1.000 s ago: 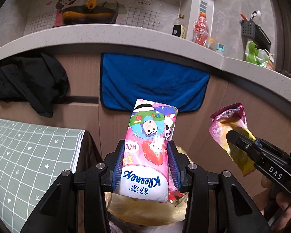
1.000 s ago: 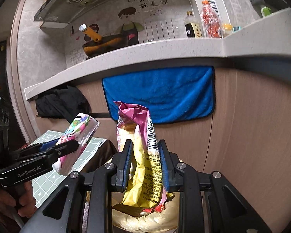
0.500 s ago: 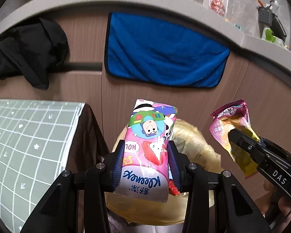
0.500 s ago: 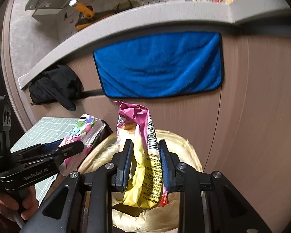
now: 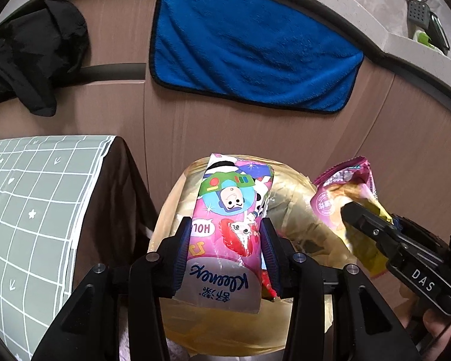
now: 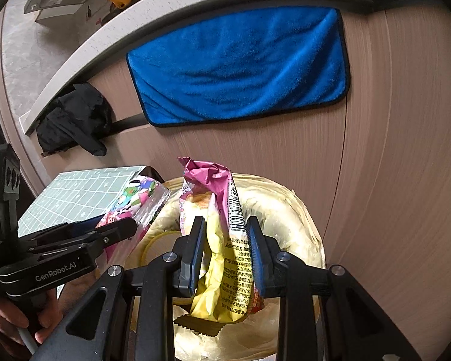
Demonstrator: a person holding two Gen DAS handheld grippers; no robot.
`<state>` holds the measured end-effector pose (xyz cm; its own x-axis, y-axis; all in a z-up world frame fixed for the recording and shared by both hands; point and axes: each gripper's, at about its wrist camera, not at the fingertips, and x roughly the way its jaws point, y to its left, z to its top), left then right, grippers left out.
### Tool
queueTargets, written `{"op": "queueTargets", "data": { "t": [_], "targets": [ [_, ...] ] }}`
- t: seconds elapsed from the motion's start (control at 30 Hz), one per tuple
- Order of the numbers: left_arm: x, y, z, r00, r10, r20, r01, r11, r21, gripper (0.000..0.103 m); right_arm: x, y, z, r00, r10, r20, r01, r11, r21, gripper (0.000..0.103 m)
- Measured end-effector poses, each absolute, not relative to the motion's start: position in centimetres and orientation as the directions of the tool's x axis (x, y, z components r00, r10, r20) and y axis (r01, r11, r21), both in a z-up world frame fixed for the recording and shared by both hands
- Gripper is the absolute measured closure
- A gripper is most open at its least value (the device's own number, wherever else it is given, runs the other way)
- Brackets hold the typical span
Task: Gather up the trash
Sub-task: 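Open the left gripper into the bin while the right gripper drops the wrapper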
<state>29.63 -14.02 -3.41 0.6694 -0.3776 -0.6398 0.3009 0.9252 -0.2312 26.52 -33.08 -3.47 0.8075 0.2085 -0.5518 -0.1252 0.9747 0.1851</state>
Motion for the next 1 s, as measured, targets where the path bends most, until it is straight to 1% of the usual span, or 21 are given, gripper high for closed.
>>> {"op": "queueTargets", "data": {
  "t": [0.1,0.13,0.23,0.33,0.5,0.63,0.73,0.83,0.9,0.93,1.0],
  "targets": [
    [30.0,-14.1,-3.4,0.654,-0.394,-0.646,0.317,0.918,-0.239,0.055,26.8,-33.3,-3.8,0.802,0.213,-0.559,-0.118,0.972,0.201,0.073],
    [30.2,-14.1,-3.5,0.646,-0.406,-0.646,0.325,0.912,-0.250,0.051,26.8,-33.4,-3.8,0.800,0.215,-0.560,-0.117,0.972,0.206,0.071],
    [30.7,-14.0,-3.6,0.640,-0.420,-0.644,0.326,0.907,-0.267,0.050,27.0,-33.5,-4.0,0.798,0.207,-0.566,-0.102,0.972,0.211,0.062],
    [30.9,-13.9,-3.5,0.636,-0.437,-0.636,0.330,0.899,-0.287,0.046,27.1,-33.4,-4.0,0.800,0.192,-0.568,-0.087,0.974,0.207,0.060],
    [30.7,-13.3,-3.3,0.644,-0.433,-0.630,0.317,0.901,-0.295,0.046,26.8,-33.4,-3.7,0.810,0.168,-0.562,-0.068,0.978,0.195,0.057],
    [29.6,-12.3,-3.1,0.630,-0.421,-0.653,0.313,0.906,-0.283,0.046,26.3,-33.3,-3.4,0.809,0.162,-0.565,-0.051,0.977,0.206,0.056],
    [27.2,-11.1,-2.3,0.653,-0.390,-0.649,0.315,0.920,-0.234,0.046,25.1,-32.9,-2.8,0.811,0.177,-0.557,-0.051,0.971,0.233,0.051],
    [23.6,-9.3,-0.7,0.706,-0.347,-0.617,0.316,0.934,-0.165,0.046,22.9,-31.8,-1.8,0.813,0.209,-0.544,-0.075,0.963,0.258,0.048],
    [20.3,-8.0,0.7,0.751,-0.299,-0.589,0.287,0.951,-0.116,0.046,21.0,-30.6,-0.9,0.809,0.210,-0.549,-0.078,0.964,0.254,0.047],
    [19.2,-7.5,1.1,0.761,-0.292,-0.579,0.281,0.953,-0.112,0.046,19.9,-30.0,-0.6,0.804,0.211,-0.556,-0.082,0.965,0.247,0.047],
    [16.0,-6.2,2.2,0.791,-0.285,-0.542,0.273,0.956,-0.105,0.046,17.3,-28.6,0.3,0.814,0.216,-0.539,-0.104,0.968,0.230,0.047]
  ]
}}
